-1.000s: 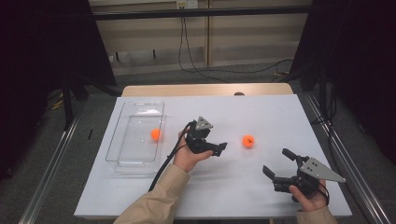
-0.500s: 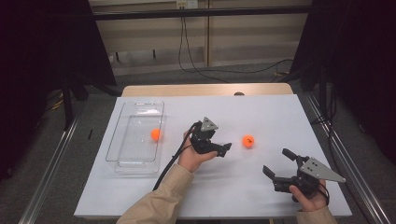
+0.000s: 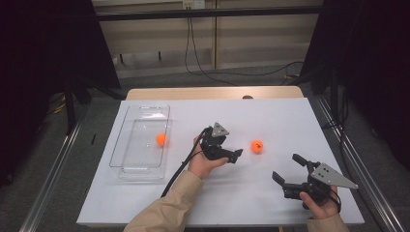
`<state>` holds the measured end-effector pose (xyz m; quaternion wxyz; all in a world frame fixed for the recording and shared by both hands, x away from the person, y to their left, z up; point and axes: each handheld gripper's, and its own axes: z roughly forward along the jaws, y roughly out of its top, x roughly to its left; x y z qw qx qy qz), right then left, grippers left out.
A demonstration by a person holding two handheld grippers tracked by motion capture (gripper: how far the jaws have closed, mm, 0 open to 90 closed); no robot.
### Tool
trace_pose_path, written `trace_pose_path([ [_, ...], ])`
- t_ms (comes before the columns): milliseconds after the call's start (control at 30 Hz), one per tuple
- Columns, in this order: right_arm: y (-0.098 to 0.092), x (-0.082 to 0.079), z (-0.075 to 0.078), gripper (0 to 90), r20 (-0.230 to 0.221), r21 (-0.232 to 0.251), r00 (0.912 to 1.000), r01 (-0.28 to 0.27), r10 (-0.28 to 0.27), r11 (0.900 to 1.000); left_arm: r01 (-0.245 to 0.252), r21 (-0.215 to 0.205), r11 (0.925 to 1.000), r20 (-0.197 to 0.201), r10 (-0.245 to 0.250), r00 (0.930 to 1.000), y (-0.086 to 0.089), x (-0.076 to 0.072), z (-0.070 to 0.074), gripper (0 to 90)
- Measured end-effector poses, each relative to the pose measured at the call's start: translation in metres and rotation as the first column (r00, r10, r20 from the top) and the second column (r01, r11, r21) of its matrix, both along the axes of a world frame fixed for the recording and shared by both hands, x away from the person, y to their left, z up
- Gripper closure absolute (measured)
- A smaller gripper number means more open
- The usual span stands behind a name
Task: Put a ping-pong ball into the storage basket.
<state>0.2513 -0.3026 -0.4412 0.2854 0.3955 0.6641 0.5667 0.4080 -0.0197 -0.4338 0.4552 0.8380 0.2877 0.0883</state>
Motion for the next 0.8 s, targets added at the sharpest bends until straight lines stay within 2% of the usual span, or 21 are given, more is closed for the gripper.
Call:
trace_pose_path([
  [800,-0.001,0.000,0.000,3.8,0.002,0.000,1.0000,0.000,0.000,1.000,0.038,-0.004,0.9993,-0.001,-0.038,0.9993,-0.018,0.000,-0.003,4.2],
])
